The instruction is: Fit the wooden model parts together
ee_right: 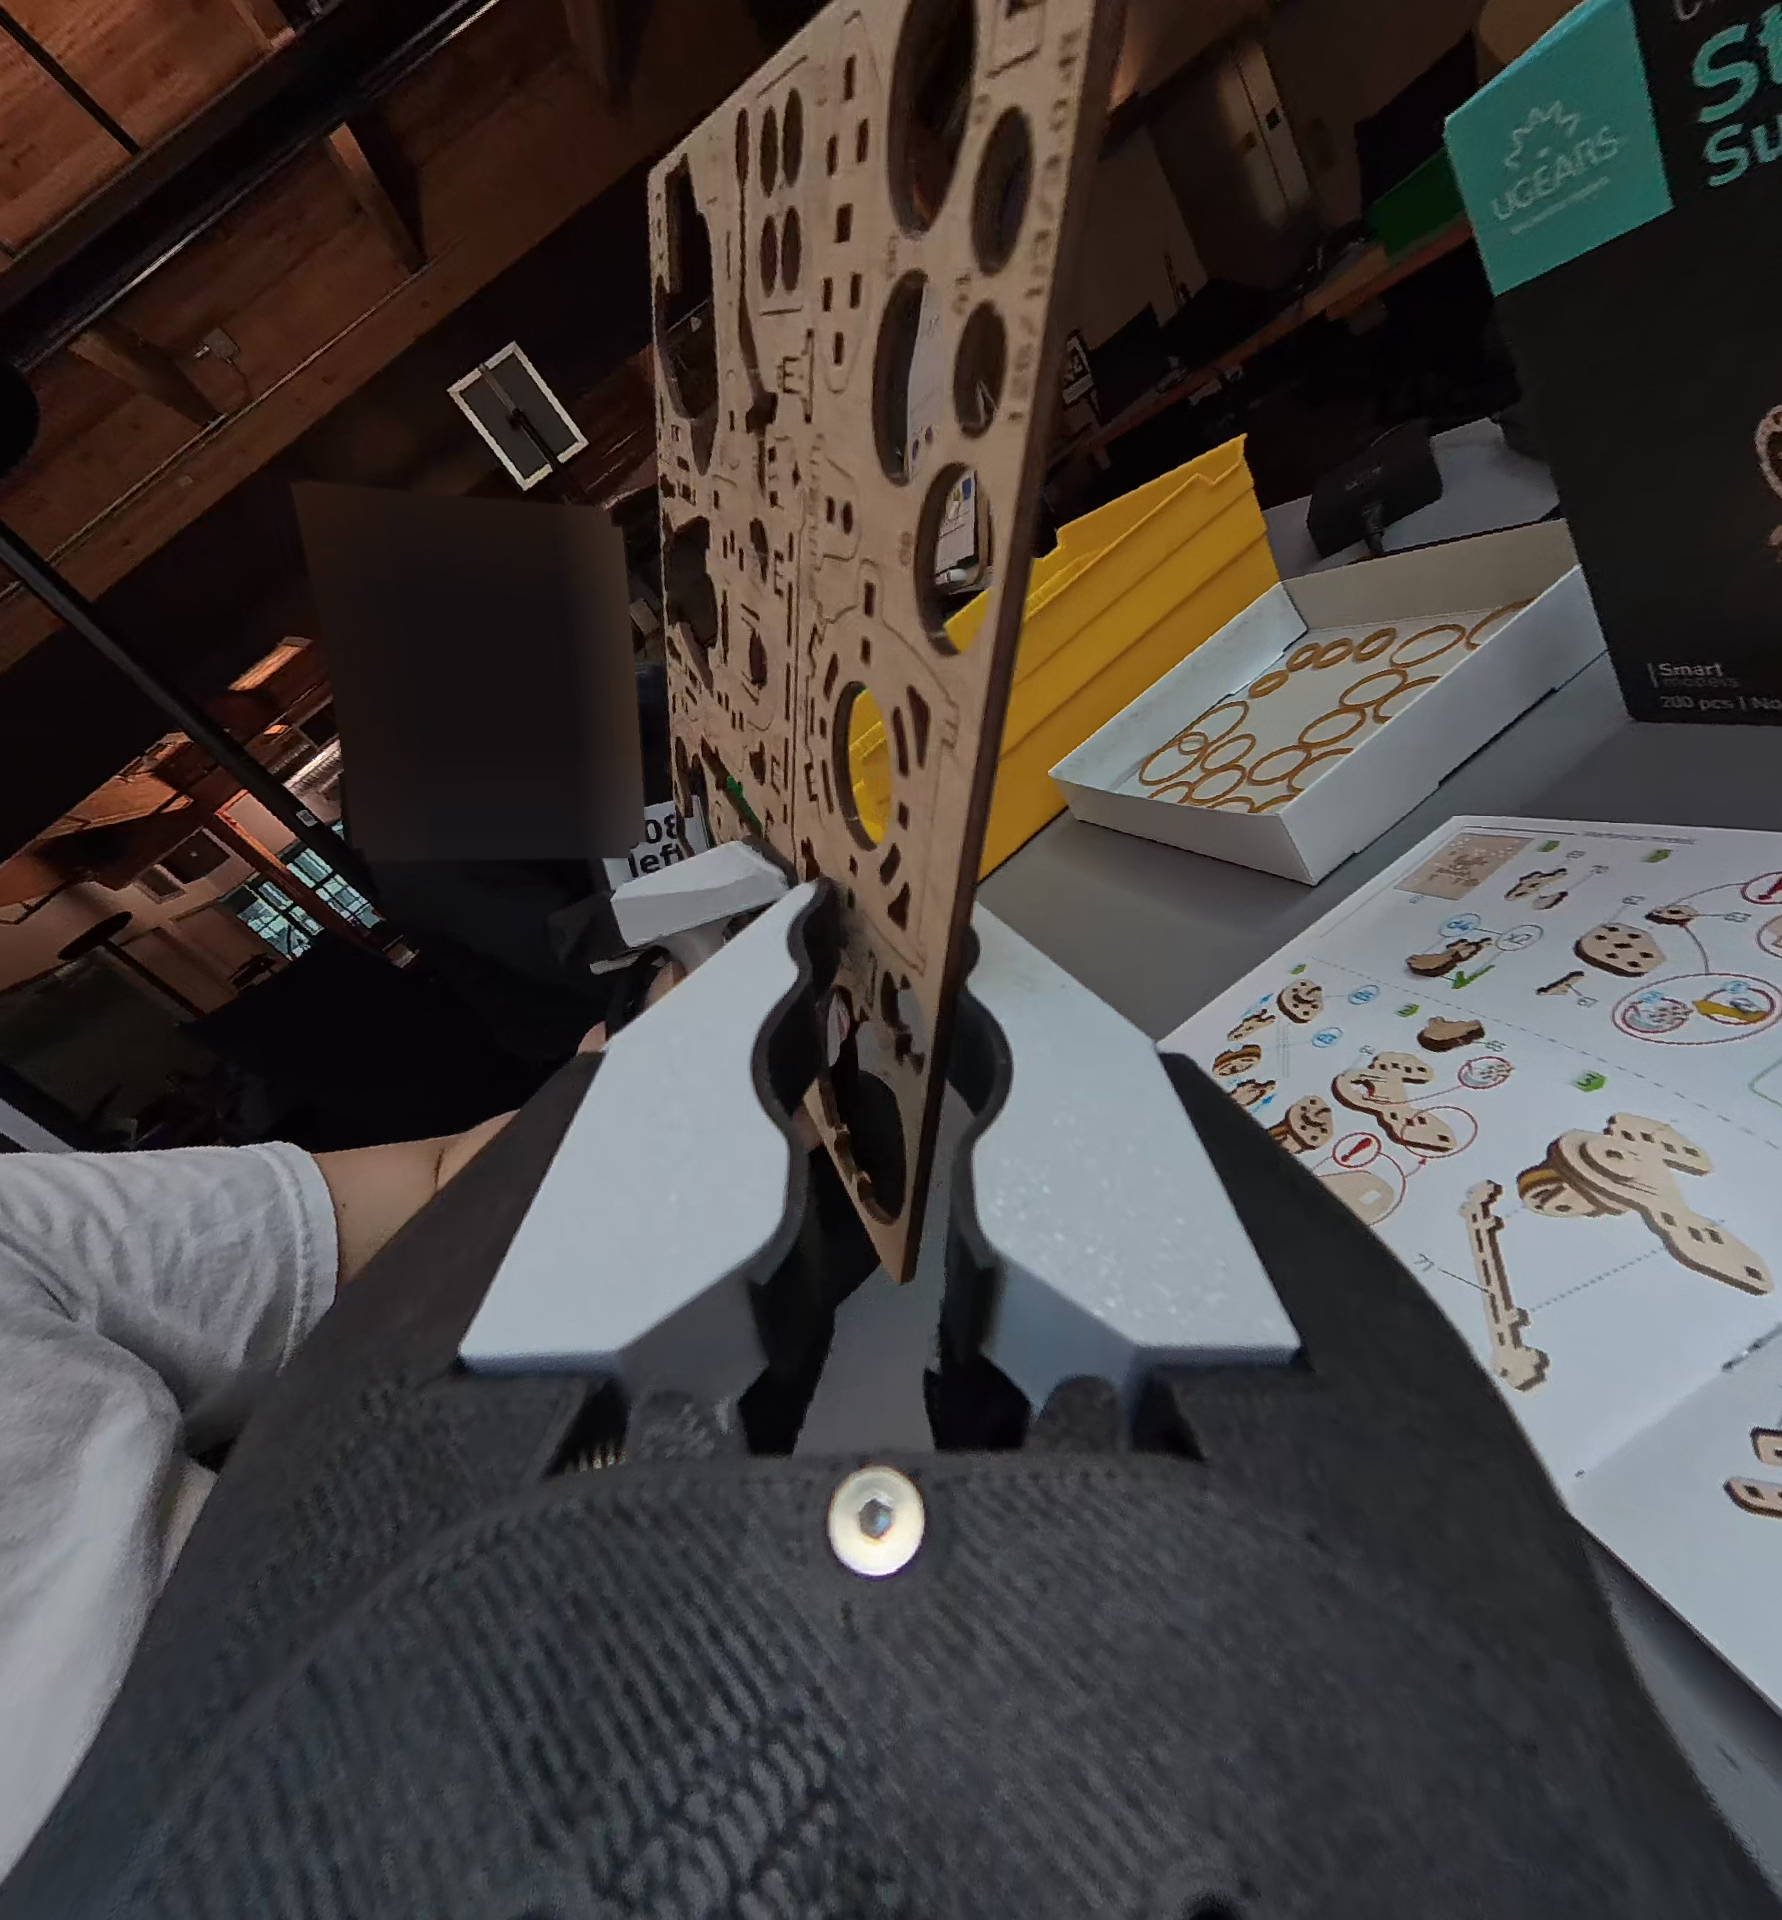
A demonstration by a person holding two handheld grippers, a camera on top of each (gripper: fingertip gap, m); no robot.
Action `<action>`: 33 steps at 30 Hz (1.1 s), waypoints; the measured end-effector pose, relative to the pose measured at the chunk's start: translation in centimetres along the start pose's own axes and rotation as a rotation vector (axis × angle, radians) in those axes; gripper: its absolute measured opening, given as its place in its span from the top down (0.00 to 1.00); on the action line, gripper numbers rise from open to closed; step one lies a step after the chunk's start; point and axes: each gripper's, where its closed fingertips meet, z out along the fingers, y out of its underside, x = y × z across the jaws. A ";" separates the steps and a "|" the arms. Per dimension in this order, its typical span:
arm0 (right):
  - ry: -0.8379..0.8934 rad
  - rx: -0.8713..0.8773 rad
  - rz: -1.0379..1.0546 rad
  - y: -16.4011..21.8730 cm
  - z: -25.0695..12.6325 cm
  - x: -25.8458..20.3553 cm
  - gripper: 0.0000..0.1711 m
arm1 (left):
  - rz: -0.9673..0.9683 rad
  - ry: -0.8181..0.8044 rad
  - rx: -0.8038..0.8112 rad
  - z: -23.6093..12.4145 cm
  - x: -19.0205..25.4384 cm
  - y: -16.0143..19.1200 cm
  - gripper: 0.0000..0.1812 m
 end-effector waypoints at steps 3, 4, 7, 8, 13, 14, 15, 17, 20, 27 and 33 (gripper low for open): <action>-0.039 0.012 -0.016 -0.3 0.0 -0.4 0.91 | -0.049 0.028 0.010 0.0 0.2 -0.3 1.00; -0.050 0.014 -0.016 -0.4 -0.1 -0.5 0.91 | -0.074 0.042 0.018 0.1 0.2 -0.3 0.99; -0.101 0.045 0.018 -0.8 -0.1 -0.9 0.88 | -0.067 0.059 0.019 0.0 0.4 -0.4 1.00; -0.128 0.066 0.049 -1.1 -0.2 -1.1 0.83 | -0.077 0.071 0.027 -0.1 0.5 -0.5 1.00; -0.230 0.228 0.075 -4.7 -2.6 -2.0 0.77 | -0.239 0.204 0.109 -0.9 0.8 -2.1 1.00; -0.213 0.272 0.043 -5.6 -3.4 -1.7 0.77 | -0.261 0.215 0.113 -1.0 0.7 -2.2 1.00; -0.165 0.297 0.013 -6.2 -4.0 -1.0 0.78 | -0.270 0.209 0.113 -1.0 0.4 -2.2 1.00; -0.072 0.275 -0.024 -6.3 -4.5 0.7 0.79 | -0.258 0.184 0.095 -1.0 0.0 -2.0 1.00; -0.045 0.130 -0.072 -4.4 -3.5 1.8 0.79 | -0.215 0.167 0.098 -1.3 -0.3 -2.6 1.00; -0.191 0.142 0.191 -3.2 -2.6 1.8 0.77 | -0.167 0.111 0.169 -3.0 -2.4 -4.8 1.00; -0.373 0.214 0.458 -3.7 -2.8 1.1 0.77 | -0.170 0.111 0.171 -3.3 -3.1 -4.9 1.00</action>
